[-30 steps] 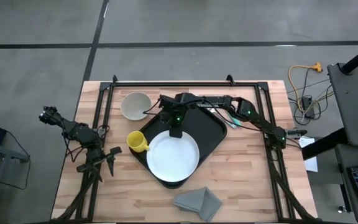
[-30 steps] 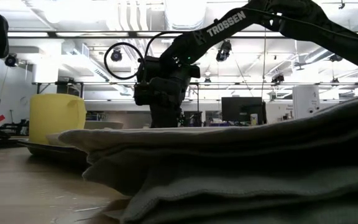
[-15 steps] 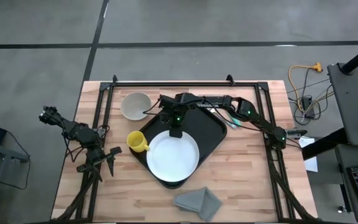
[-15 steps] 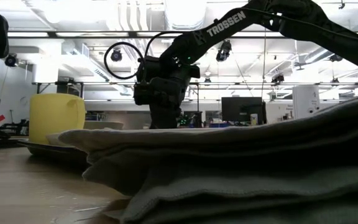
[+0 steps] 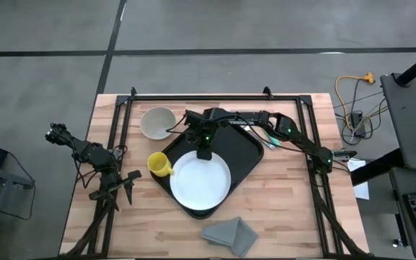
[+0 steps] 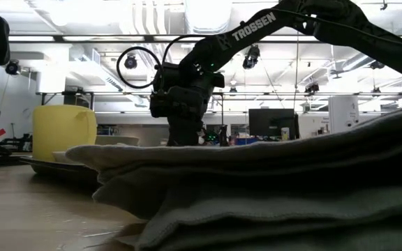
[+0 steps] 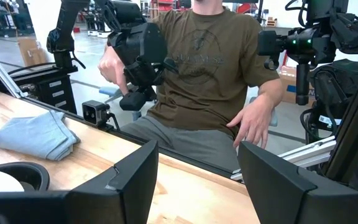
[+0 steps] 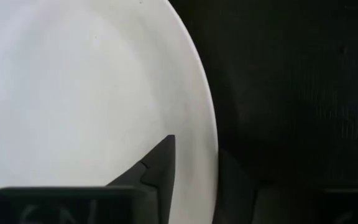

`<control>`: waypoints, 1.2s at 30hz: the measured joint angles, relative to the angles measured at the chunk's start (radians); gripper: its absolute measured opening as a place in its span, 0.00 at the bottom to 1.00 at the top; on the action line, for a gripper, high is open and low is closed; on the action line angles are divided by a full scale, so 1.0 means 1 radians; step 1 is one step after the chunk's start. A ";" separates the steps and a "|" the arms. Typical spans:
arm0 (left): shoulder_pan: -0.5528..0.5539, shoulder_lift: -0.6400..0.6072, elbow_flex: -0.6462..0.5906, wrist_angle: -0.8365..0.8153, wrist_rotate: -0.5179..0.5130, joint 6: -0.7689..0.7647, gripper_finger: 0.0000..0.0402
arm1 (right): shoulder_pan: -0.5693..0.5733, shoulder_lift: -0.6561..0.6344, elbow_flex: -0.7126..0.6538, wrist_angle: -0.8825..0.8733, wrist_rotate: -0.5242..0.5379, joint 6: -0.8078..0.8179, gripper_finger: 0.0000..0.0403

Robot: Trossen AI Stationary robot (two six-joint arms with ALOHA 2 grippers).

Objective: Set up tray
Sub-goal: Put the white plate below the yellow cup on the black serving tray, then put the gray bowl on top of the white plate on the black serving tray

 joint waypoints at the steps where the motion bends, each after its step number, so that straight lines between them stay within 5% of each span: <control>1: 0.000 0.000 0.000 0.000 0.000 0.000 0.52 | 0.000 -0.001 0.000 -0.002 -0.001 0.000 0.25; 22: 0.000 0.000 0.000 0.000 0.000 0.000 0.52 | -0.013 -0.053 0.000 -0.001 -0.001 0.001 0.21; 30: 0.000 0.000 0.000 0.000 0.000 0.000 0.52 | -0.010 -0.053 0.000 -0.001 -0.001 0.174 0.19; 36: 0.000 0.000 0.000 0.000 0.000 0.000 0.52 | 0.005 -0.053 -0.004 0.035 0.000 0.109 0.18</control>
